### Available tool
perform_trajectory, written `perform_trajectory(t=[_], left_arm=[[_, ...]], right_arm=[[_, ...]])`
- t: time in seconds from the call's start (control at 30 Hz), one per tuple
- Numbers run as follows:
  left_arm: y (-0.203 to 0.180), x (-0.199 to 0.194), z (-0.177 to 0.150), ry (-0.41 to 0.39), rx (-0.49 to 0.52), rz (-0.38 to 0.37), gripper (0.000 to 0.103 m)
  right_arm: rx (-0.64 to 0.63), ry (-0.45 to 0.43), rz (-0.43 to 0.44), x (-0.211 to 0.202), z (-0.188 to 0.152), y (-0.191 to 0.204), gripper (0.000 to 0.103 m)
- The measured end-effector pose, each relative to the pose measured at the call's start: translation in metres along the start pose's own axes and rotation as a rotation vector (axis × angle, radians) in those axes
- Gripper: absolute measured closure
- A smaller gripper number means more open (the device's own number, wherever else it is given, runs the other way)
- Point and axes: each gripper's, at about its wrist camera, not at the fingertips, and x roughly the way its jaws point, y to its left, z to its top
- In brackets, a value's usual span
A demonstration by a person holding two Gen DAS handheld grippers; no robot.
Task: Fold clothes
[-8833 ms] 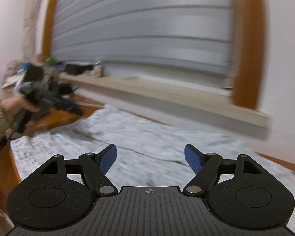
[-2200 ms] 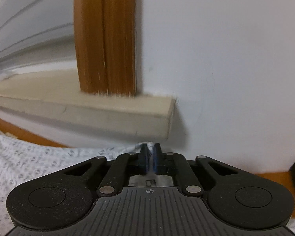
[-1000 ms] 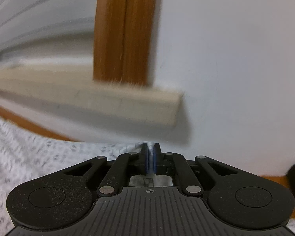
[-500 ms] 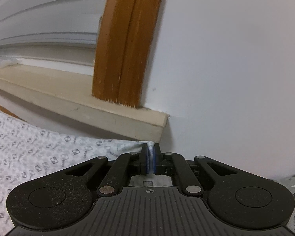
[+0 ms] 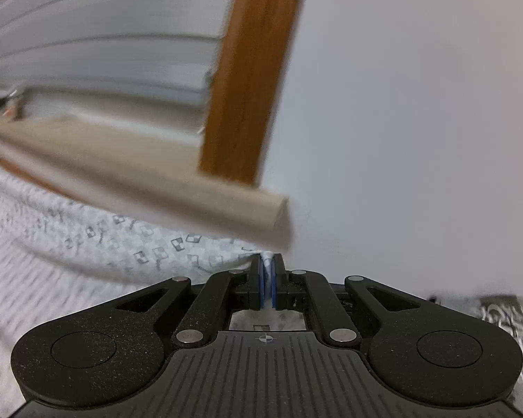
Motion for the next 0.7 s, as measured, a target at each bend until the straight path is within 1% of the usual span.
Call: perform_trajectory(t=[0.07,0.17,0.23,0.27,0.3,0.37,0.4,0.5,0.53,0.57,0.6,0.7], left_arm=[[-0.01,-0.009,-0.014,0.028,0.007,-0.006,0.096],[-0.023,-0.023,-0.039,0.1,0.011,-0.028,0.095],[-0.028,-0.035,-0.051,0.135,0.009,-0.049,0.09],[-0.03,-0.039,-0.055,0.147,0.016,-0.049,0.084],[-0.03,-0.043,-0.057,0.157,0.022,-0.04,0.077],[-0.026,-0.051,-0.057,0.169,0.017,-0.005,0.068],[-0.023,-0.053,-0.056,0.166,0.006,0.009,0.064],[-0.014,-0.055,-0.049,0.155,-0.025,0.036,0.059],[-0.011,-0.053,-0.046,0.151,-0.035,0.041,0.057],[-0.01,-0.051,-0.042,0.148,-0.039,0.042,0.053],[-0.008,-0.048,-0.039,0.144,-0.042,0.041,0.048],[-0.003,-0.036,-0.033,0.143,-0.066,0.05,0.046]], right_arm=[[-0.011,0.037,0.027,-0.014,-0.018,0.006,0.098],[0.004,0.103,0.081,-0.029,-0.04,0.009,0.097],[0.02,0.148,0.117,-0.037,-0.054,0.01,0.095],[0.027,0.166,0.134,-0.041,-0.06,0.01,0.089],[0.03,0.166,0.148,-0.044,-0.062,0.009,0.087],[0.042,0.153,0.183,-0.049,-0.061,0.006,0.076],[0.051,0.141,0.187,-0.05,-0.058,0.005,0.074],[0.104,0.09,0.23,-0.06,-0.05,0.002,0.072],[0.112,0.082,0.237,-0.058,-0.047,0.002,0.068],[0.115,0.077,0.229,-0.052,-0.046,0.005,0.065],[0.117,0.077,0.228,-0.048,-0.045,0.008,0.065],[0.112,0.091,0.236,-0.031,-0.048,0.02,0.064]])
